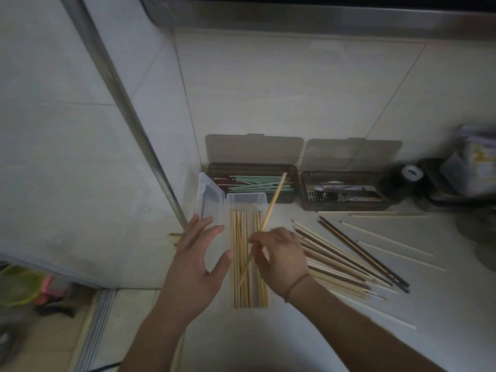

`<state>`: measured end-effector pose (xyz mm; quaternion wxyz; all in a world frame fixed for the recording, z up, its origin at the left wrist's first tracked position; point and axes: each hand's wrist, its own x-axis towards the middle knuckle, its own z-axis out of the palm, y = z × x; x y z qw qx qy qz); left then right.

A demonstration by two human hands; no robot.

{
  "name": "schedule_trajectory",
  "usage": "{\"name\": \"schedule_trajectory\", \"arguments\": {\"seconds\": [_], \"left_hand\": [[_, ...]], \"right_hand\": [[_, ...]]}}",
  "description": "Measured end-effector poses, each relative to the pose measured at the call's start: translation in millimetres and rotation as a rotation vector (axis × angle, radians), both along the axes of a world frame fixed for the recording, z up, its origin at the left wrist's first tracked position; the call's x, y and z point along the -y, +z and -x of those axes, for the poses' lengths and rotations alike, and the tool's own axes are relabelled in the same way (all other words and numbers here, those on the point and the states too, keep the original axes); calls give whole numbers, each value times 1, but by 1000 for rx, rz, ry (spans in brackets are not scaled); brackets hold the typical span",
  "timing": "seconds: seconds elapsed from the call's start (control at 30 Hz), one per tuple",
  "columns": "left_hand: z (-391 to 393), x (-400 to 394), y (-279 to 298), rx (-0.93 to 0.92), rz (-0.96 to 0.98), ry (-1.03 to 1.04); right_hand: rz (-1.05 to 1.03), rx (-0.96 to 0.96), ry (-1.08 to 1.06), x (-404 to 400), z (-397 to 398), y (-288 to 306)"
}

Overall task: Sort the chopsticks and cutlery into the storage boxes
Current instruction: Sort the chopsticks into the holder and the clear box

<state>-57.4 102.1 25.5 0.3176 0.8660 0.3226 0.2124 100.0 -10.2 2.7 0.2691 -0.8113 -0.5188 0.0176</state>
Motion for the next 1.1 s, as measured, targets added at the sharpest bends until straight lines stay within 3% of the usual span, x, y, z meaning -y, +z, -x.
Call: {"name": "schedule_trajectory", "arguments": {"seconds": [0.13, 0.27, 0.53, 0.67, 0.8, 0.9, 0.97, 1.1], "left_hand": [[0, 1, 1, 3, 11, 1], [-1, 2, 3, 9, 21, 11], [-3, 4, 6, -18, 32, 18], [-3, 4, 6, -23, 38, 29], [-2, 3, 4, -36, 29, 22], [0, 2, 4, -39, 31, 14], [0, 2, 5, -36, 33, 11], [-2, 5, 9, -36, 34, 8]], "right_hand": [[582, 130, 95, -37, 9, -18], [783, 270, 179, -50, 20, -38], [739, 301, 199, -37, 29, -56], [694, 204, 241, -28, 27, -43], [200, -52, 298, 6, 12, -34], [-65, -41, 147, 52, -14, -37], [-19, -25, -31, 86, -31, -45], [330, -31, -235, 142, -36, -63]]}}
